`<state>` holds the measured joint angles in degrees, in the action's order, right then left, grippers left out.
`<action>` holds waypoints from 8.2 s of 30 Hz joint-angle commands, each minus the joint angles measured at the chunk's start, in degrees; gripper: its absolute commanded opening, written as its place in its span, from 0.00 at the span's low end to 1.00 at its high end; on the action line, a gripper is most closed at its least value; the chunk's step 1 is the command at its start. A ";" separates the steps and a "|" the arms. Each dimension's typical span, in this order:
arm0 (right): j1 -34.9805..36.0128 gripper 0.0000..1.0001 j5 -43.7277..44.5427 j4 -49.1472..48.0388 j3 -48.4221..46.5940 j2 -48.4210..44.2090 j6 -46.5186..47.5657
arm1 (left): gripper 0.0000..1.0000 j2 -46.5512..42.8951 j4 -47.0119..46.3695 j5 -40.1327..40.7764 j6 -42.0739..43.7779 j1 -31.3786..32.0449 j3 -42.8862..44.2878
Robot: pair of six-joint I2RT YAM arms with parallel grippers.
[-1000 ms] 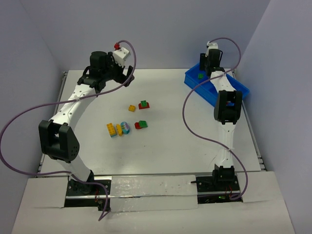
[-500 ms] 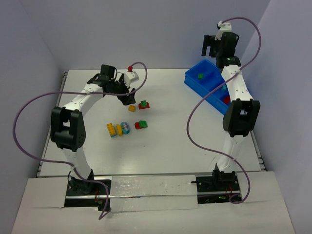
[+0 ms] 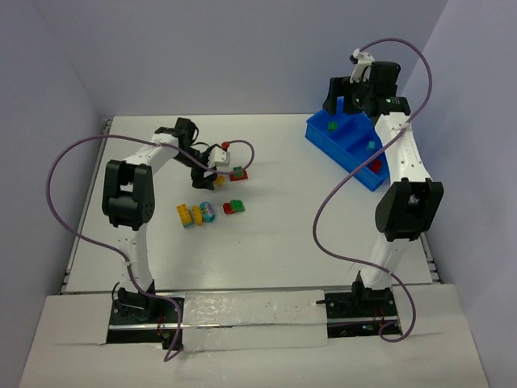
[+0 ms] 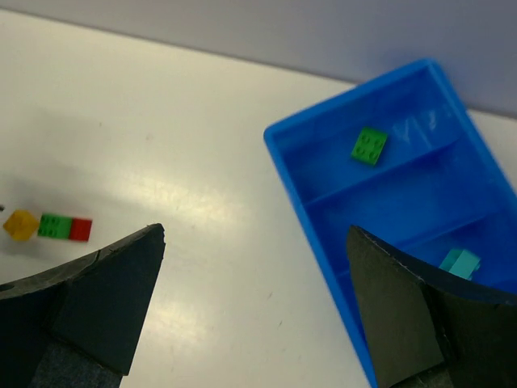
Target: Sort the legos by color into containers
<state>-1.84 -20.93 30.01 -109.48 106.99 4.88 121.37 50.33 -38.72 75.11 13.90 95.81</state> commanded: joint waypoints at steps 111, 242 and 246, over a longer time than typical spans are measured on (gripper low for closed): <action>-0.92 0.00 -1.94 -2.50 -8.31 14.13 -5.86 | 0.99 -29.49 -38.49 30.32 -73.90 10.50 -12.23; -3.79 1.00 -0.20 4.38 8.01 -9.87 -0.90 | 0.42 5.79 -18.12 8.54 -35.37 10.62 5.71; -3.79 1.00 -0.60 4.27 8.05 -9.61 -1.18 | 0.49 5.28 -18.87 9.01 -34.95 10.88 4.83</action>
<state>-5.19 -20.38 34.79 -101.65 98.91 4.29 127.59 33.19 -29.80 38.70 24.29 101.58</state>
